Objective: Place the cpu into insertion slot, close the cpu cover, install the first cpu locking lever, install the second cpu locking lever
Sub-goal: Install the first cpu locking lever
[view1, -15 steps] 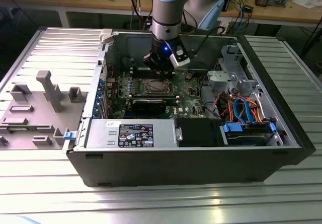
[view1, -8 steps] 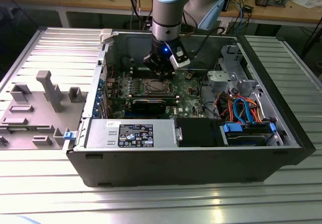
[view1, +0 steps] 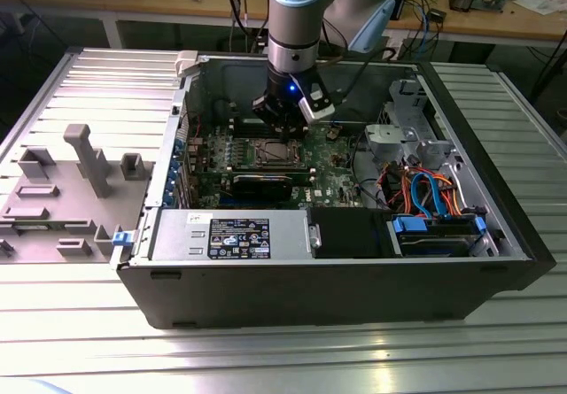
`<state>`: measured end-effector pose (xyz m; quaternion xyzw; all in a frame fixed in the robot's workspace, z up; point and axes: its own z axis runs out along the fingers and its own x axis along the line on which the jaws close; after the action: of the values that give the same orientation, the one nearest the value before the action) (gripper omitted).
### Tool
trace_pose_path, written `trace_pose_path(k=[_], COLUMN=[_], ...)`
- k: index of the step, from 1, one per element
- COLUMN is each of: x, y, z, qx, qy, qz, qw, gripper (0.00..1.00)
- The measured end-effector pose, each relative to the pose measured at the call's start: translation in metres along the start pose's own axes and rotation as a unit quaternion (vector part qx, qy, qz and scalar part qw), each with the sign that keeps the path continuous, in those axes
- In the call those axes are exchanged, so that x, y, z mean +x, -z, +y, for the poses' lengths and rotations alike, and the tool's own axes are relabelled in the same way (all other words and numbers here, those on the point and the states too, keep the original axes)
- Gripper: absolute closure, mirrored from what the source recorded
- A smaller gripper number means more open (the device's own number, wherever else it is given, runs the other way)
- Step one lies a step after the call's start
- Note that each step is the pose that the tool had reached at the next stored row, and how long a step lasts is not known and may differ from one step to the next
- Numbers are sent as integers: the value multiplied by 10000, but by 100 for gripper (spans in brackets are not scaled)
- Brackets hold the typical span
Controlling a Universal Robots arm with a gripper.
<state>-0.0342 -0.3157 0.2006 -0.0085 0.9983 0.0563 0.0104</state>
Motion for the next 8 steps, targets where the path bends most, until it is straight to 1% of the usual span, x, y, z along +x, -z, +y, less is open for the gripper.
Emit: trace_pose_path(k=[1,2,4,8], x=[0,0,0,0], y=[1,0,-1,16], z=[-2,-2,-1,0], qx=[-15,-47,-73,-76], qy=[0,-2,-3,-2], qz=[1,1,0,0], qw=[10000,10000,10000,10000], gripper=[89,89,89,89])
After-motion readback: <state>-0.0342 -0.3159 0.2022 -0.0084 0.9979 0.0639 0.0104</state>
